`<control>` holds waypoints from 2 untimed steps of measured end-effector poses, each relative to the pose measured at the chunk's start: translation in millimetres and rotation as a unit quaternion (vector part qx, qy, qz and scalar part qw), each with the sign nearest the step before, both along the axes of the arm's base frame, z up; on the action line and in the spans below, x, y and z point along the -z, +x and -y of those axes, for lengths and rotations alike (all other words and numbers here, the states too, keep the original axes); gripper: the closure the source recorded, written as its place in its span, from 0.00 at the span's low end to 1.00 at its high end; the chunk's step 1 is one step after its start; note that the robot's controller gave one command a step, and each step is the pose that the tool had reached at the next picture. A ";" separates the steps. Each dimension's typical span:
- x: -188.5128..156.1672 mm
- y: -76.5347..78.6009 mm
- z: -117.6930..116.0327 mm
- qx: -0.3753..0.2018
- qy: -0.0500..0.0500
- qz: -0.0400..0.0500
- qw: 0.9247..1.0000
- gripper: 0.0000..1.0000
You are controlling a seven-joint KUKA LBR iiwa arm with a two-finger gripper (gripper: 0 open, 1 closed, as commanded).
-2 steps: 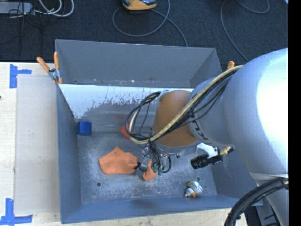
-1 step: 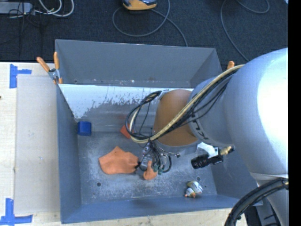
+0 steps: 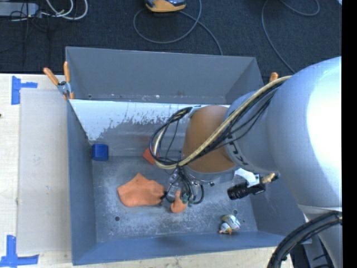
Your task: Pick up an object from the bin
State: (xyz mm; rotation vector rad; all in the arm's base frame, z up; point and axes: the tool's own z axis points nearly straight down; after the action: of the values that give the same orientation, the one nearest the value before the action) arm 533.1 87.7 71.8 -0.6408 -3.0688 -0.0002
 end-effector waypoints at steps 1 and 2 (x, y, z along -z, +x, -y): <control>-6.7 0.1 0.2 -0.001 0.000 0.000 1.000 1.00; -9.0 0.6 0.3 -0.001 0.000 0.001 1.000 1.00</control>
Offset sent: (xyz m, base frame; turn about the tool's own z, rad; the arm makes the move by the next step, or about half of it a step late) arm 0.0001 0.0002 0.0016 0.0000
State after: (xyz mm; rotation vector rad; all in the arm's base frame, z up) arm 533.7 87.4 80.9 -0.6393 -3.0703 -0.0009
